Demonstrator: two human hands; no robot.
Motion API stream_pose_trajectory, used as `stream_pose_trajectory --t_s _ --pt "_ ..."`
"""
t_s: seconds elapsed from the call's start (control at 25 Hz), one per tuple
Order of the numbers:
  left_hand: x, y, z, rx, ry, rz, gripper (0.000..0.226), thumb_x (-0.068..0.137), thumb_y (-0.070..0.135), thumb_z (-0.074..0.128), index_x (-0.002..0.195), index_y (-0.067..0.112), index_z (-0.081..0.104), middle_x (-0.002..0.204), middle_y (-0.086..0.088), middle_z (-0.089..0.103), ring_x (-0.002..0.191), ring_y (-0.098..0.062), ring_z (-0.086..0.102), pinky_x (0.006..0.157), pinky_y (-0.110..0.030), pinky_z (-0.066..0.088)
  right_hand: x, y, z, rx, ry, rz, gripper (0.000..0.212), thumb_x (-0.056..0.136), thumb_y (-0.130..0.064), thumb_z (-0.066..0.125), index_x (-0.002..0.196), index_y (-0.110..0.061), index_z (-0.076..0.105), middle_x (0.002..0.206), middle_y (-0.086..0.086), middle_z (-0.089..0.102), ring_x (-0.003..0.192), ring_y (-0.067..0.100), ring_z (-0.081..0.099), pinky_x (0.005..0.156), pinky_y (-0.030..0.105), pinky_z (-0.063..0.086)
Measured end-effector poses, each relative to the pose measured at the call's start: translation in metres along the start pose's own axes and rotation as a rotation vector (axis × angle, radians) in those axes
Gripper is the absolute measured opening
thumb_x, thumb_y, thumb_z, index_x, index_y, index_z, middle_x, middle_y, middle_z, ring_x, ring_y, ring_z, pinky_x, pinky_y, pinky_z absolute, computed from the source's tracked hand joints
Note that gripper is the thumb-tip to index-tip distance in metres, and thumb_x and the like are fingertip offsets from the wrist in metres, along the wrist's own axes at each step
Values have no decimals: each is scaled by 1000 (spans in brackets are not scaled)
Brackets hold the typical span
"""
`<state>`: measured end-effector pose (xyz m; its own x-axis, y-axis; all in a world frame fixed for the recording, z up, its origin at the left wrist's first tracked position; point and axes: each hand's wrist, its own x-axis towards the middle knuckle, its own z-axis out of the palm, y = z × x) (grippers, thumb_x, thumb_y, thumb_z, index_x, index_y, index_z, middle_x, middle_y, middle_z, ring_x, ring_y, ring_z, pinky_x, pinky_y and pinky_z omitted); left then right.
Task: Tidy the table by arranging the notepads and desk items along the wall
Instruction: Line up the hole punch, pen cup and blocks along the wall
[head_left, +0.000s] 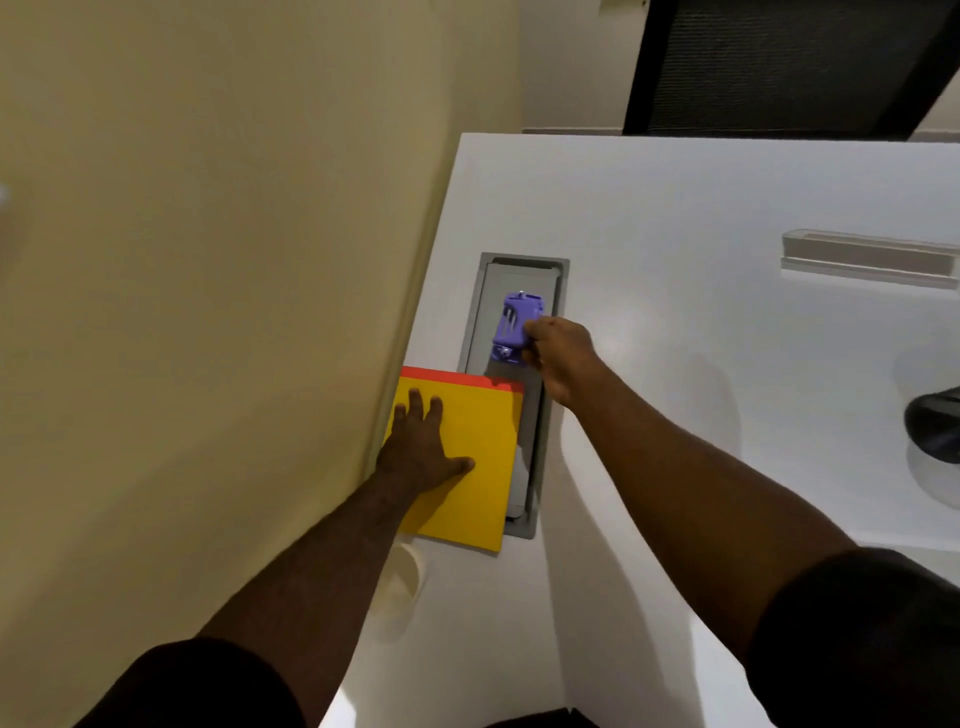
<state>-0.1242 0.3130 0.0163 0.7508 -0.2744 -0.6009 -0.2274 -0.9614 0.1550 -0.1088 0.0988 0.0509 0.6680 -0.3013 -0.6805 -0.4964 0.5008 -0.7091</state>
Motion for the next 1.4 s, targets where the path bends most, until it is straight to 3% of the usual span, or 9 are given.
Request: stream_pose_trajectory --t_s 0.12,0.24,0.36,0.68,0.84,1.0,1.12,1.32,1.4 --pt "2 -1 1 16 0 11 113 76 61 64 153 12 -2 160 -16 -14 148 -41 -5 119 -47 15 19 1 46 -32 -23 32 12 89 -1 55 80 -9 56 98 18 63 75 18 61 61 22 51" --pt "1 -1 2 48 3 10 112 76 64 61 153 13 -4 160 -15 -15 148 -40 -7 119 -46 14 40 11 76 -90 -25 49 6 89 -3 57 94 -4 59 102 18 63 68 15 60 58 22 53" --pt "1 -1 3 48 11 16 111 78 64 59 153 14 -6 160 -14 -17 148 -39 -9 119 -45 14 57 26 90 -158 -14 70 21 89 -7 59 109 0 60 108 21 65 72 19 63 73 31 59" --pt "-2 1 3 35 2 17 110 79 64 58 152 15 -7 160 -14 -18 148 -39 -11 120 -44 13 56 33 86 -370 70 -82 24 91 -23 59 102 -2 65 93 15 68 79 21 64 78 34 56" --pt "-3 3 1 38 -5 33 110 79 62 59 152 12 -6 159 -17 -17 147 -41 -10 120 -47 10 18 36 38 -393 183 -237 22 93 -29 54 94 -11 65 91 10 69 86 23 66 78 37 55" --pt "-5 10 -3 75 -36 55 109 83 59 57 151 5 -8 158 -23 -17 146 -42 -11 120 -47 4 -32 44 -40 -425 305 -265 22 92 -28 53 91 -11 67 89 7 71 85 20 67 69 27 50" --pt "0 11 -3 134 -55 66 109 85 58 55 150 -1 -9 156 -29 -15 146 -42 -14 121 -49 1 -65 45 -106 -436 446 -281 22 90 -27 53 87 -10 68 84 5 72 80 20 67 69 29 52" --pt "14 12 0 154 -58 5 111 81 57 63 150 1 -3 157 -28 -9 147 -44 0 119 -47 14 -110 39 -215 -417 706 -304 19 92 -22 53 91 -9 67 87 8 71 63 9 61 50 8 38" --pt "17 12 8 131 -34 27 108 79 52 67 151 5 2 158 -25 -4 146 -45 7 117 -49 21 -122 34 -253 -393 841 -316 17 91 -22 55 97 -10 66 95 9 71 79 20 65 61 11 37"
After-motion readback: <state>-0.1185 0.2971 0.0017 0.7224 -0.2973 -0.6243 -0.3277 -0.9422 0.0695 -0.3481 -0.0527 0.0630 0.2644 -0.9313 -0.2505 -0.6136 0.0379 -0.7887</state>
